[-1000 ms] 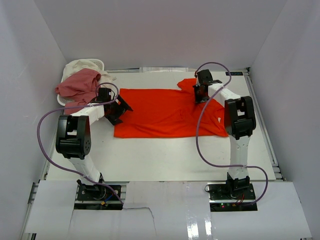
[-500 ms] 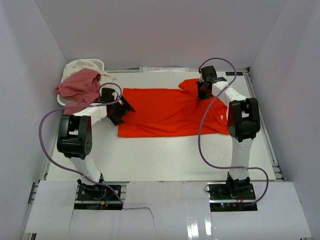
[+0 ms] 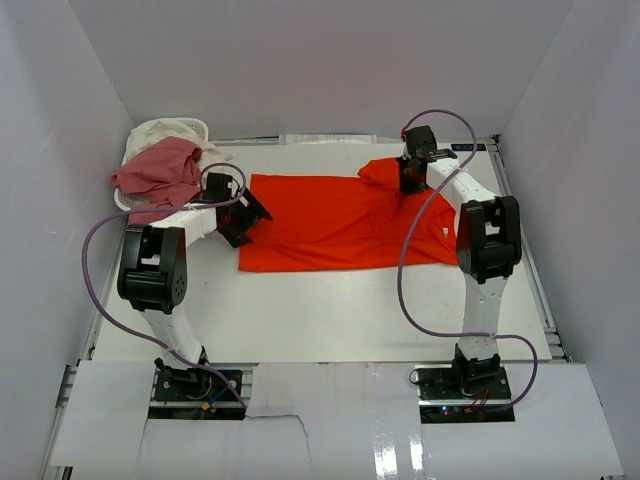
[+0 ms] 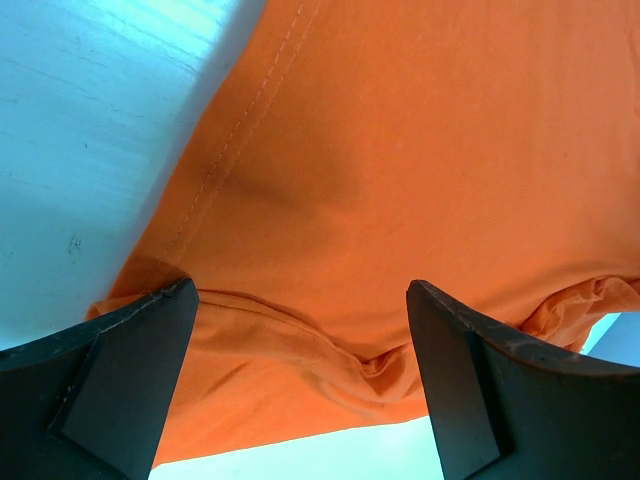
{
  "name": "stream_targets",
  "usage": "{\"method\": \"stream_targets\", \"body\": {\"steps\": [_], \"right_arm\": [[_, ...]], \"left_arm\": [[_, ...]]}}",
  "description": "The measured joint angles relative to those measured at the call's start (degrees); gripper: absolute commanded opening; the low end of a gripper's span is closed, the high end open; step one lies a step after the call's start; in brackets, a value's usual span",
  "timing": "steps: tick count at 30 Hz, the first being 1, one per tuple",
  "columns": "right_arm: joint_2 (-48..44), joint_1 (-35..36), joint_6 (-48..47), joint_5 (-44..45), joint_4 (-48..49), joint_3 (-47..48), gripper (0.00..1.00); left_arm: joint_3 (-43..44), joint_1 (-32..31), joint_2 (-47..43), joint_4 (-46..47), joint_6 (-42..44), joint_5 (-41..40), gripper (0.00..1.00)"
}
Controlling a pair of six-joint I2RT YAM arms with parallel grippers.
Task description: Fold and stack the t-shirts
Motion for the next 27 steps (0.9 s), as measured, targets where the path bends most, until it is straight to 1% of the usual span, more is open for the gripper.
{"method": "stream_targets", "body": {"steps": [6, 10, 11, 14, 22, 24, 27], "right_arm": [[0.00, -0.94, 0.00, 0.11, -0.59, 2.12, 0.09], [0.31, -1.07, -0.17, -0.13, -1.03, 3.65, 0.22], [0.52, -1.07, -0.33, -0.35, -1.07, 4.17, 0.23], [2.01, -1.14, -0.66, -1.16, -1.03, 5.62, 0.23], [6.93, -1.31, -0.61, -1.70, -1.51, 5.49, 0.26], [6.69, -1.38, -0.59, -1.05, -1.68, 4.39, 0.26], [4.24, -1.51, -0.57, 0.31, -1.25, -0.28, 0.26]], "left_arm": [[0.00, -0.02, 0.09, 0.44, -0.04, 0.02, 0.98], [0.00, -0.04, 0.11, 0.42, 0.00, 0.00, 0.98], [0.02, -0.04, 0.11, 0.42, 0.00, 0.00, 0.98], [0.02, -0.04, 0.11, 0.42, 0.02, -0.02, 0.98], [0.24, -0.11, 0.09, -0.04, 0.44, -0.92, 0.98], [0.33, -0.28, 0.09, -0.26, 0.55, -1.38, 0.98], [0.35, -0.28, 0.04, -0.42, 0.52, -1.68, 0.98]]}}
